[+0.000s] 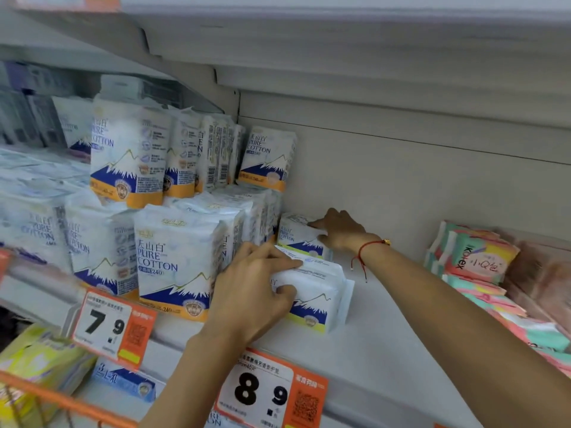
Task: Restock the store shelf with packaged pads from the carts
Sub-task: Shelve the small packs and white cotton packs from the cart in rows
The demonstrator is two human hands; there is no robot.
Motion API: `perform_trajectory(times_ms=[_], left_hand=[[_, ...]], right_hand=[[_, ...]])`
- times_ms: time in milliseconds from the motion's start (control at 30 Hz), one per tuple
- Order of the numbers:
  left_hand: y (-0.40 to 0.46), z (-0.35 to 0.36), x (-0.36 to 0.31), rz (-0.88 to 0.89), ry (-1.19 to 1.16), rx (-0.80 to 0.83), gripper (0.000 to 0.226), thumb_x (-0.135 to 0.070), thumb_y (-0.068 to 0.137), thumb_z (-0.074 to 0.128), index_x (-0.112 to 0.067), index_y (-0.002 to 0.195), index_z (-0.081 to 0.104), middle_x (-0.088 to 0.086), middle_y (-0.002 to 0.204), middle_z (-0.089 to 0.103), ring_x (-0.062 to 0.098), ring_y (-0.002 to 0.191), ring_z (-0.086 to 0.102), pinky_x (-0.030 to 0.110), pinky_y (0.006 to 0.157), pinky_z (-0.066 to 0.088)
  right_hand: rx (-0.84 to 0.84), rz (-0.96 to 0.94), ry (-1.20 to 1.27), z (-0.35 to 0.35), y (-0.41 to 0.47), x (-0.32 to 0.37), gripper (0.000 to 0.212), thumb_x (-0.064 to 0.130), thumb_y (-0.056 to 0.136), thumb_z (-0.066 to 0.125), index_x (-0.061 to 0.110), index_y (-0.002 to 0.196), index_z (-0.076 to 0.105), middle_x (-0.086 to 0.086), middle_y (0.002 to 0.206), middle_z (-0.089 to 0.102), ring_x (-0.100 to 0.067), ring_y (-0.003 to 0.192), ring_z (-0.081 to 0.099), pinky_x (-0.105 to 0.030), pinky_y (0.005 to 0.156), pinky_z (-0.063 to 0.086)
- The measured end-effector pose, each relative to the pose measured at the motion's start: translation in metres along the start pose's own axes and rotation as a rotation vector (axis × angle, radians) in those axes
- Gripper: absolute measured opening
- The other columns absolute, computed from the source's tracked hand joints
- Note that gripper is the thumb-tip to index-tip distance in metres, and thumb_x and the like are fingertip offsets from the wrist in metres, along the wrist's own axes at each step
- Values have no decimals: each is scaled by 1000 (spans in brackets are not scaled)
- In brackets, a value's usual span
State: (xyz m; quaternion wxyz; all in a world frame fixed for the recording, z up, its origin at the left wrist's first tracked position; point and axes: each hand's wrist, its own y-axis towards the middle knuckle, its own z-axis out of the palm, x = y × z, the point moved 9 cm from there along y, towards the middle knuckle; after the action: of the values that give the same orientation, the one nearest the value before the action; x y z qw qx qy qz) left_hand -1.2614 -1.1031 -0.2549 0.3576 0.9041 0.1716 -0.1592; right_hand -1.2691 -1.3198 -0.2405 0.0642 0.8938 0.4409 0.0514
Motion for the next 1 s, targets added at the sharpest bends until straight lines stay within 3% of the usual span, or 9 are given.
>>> perform_trajectory(times_ms=[100,267,333,400,533,700,800,900,1000], left_hand=[[1,0,0,-2,4,-4,41,-29,80,59,-41,119,63,-27,112,53,-2,107,34,11,63,30],[1,0,0,-2,0,0,40,-27,82,58,-41,119,63,-26,113,54,-1,105,34,16,67,34],[1,0,1,2,-3,-4,40,-26,81,58,-40,118,63,-25,113,54,-3,100,31,11,62,31],[0,1,2,3,-7,-6,40,-26,82,58,-40,118,64,-25,113,55,-4,99,30,8,61,29],[1,0,2,2,-10,-15,39,-26,82,58,-40,119,63,-25,114,55,0,107,36,17,68,35],[2,-2,4,-22,-18,-16,43,-25,77,62,-38,118,63,-19,119,58,9,112,44,28,81,47],[2,-3,5,-30,-83,-15,48,-20,73,66,-31,119,63,-11,125,59,14,115,52,33,90,49],[1,0,1,14,-135,10,57,-3,73,62,-25,125,57,-7,131,54,16,119,52,33,94,48],[-1,-1,2,-14,-156,5,68,13,71,50,-24,128,50,-3,132,50,20,119,48,32,92,45]], right_hand=[[-66,-11,13,-1,7,1,47,17,98,46,35,141,40,-8,139,38,-27,131,32,-39,102,36],[-164,-8,125,2,14,-3,40,18,95,51,32,133,53,-4,134,51,-27,125,44,-38,100,44],[-162,2,201,1,15,-7,39,17,92,55,30,129,57,-3,131,58,-25,118,53,-30,95,47],[-65,5,253,2,13,-9,44,16,90,58,27,132,54,-3,136,54,-23,120,52,-24,93,42],[113,-20,290,-10,-10,-3,55,11,91,55,24,142,39,-4,148,36,-22,136,35,-24,103,31],[247,-144,445,-35,-76,31,31,18,98,46,17,127,56,3,127,55,-7,109,52,-7,75,41],[399,-155,530,-22,-120,38,41,34,86,65,29,125,51,14,121,56,-3,108,53,-18,91,43],[312,-140,458,-13,-132,24,64,28,75,78,27,128,43,12,125,49,-7,116,48,-19,97,38],[245,-82,526,-13,-130,9,59,21,71,81,28,119,47,5,125,51,-14,116,51,-25,96,43]])
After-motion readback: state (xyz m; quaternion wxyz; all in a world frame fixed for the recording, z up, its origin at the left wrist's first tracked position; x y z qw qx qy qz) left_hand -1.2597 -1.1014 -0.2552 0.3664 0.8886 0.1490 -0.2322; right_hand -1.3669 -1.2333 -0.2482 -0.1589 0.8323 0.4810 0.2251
